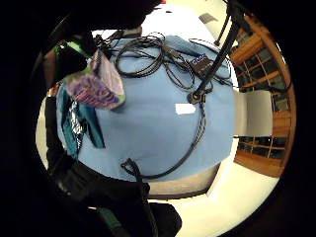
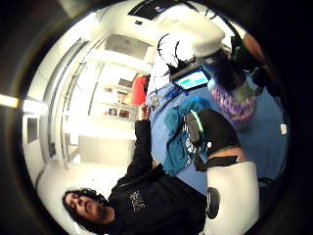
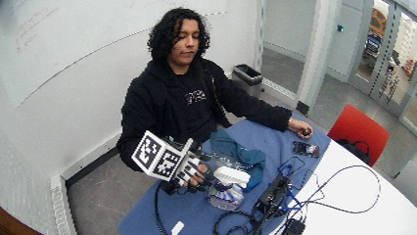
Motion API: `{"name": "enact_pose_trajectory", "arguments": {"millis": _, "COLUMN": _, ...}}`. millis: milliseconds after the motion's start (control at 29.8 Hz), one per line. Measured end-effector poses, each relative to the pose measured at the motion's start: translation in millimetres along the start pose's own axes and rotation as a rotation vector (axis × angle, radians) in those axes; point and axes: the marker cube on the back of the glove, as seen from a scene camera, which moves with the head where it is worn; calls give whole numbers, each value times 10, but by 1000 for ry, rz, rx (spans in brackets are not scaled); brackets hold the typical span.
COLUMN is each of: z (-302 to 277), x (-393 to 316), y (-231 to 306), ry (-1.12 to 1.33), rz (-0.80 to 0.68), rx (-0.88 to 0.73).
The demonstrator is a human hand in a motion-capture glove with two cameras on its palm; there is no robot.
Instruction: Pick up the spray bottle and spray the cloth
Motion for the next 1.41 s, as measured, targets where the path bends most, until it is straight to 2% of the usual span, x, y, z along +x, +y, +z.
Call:
{"name": "enact_pose_trajectory", "arguments": {"millis": 101, "z": 91, "x": 28, "y": -199, "ry": -93, "rz": 32, "rx": 9}}
{"name": "enact_pose_trajectory", "arguments": {"millis": 235, "z": 101, "x": 130, "y": -262, "ry": -210, "rz": -2, "rx": -48}}
{"name": "enact_pose_trajectory", "arguments": {"millis": 437, "z": 252, "x": 50, "y": -403, "ry": -361, "rz": -33, "rx": -9}}
{"name": "enact_pose_trajectory", "arguments": {"millis": 638, "z": 385, "x": -33, "y": -484, "ry": -547, "rz": -50, "rx": 76}}
{"name": "enact_pose_trajectory", "arguments": {"millis": 840, "z": 598, "x": -188, "y": -669, "ry": -715, "rz": -26, "rx": 240}}
{"name": "enact_pose_trajectory", "arguments": {"millis": 1175, "z": 546, "x": -69, "y": -628, "ry": -621, "rz": -49, "rx": 409}}
{"name": "enact_pose_trajectory", "arguments": {"millis": 1411, "z": 552, "x": -94, "y": -615, "ry": -585, "rz": -73, "rx": 455}}
